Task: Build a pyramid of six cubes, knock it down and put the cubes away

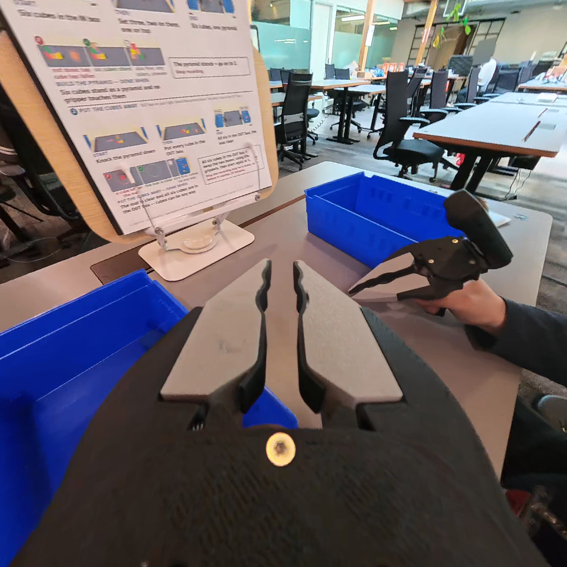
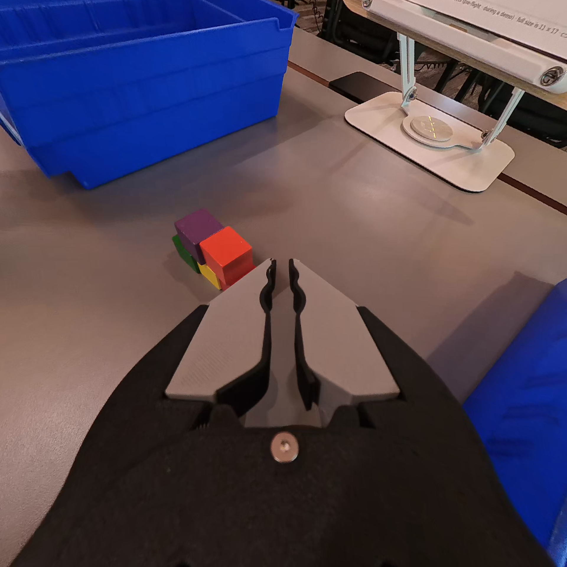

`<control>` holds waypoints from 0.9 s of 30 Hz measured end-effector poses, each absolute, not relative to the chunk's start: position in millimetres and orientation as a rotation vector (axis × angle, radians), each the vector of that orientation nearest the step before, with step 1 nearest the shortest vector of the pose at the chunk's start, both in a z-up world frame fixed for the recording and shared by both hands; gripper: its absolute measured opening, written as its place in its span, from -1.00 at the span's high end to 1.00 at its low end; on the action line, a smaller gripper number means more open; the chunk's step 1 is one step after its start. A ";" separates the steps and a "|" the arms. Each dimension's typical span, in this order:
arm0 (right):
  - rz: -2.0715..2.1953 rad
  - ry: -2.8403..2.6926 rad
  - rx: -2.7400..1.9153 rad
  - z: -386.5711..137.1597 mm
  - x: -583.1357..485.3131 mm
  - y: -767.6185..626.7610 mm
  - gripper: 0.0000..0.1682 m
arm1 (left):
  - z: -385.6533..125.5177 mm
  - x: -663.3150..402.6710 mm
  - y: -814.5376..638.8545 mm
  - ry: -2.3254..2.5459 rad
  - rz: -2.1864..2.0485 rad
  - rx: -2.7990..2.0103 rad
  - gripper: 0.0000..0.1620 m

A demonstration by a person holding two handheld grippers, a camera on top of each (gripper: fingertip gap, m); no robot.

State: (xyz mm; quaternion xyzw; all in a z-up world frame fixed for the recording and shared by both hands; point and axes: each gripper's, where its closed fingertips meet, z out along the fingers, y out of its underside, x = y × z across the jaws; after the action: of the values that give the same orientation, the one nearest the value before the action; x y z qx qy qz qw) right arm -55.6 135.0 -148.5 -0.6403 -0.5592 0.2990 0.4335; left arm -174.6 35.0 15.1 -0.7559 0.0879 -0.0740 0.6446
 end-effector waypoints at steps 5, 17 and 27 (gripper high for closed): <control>0.741 -1.386 -1.596 -148.2 -55.1 136.4 0.93 | 12.8 -184.8 35.9 0.177 -0.204 -1.718 0.70; 0.729 -1.377 -1.578 -144.1 -54.2 136.9 0.94 | -8.6 -215.0 43.8 0.134 -0.112 -1.801 0.56; 0.694 -1.368 -1.576 -146.9 -54.0 141.3 0.93 | -37.2 -266.5 90.4 0.059 -0.137 -1.930 0.47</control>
State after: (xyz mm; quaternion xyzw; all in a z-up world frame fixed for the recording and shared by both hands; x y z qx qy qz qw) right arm -54.0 141.3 -146.9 -0.6384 -0.5543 0.2813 0.4539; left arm -266.5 90.4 -37.2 -0.8213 0.0253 -0.0582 0.5670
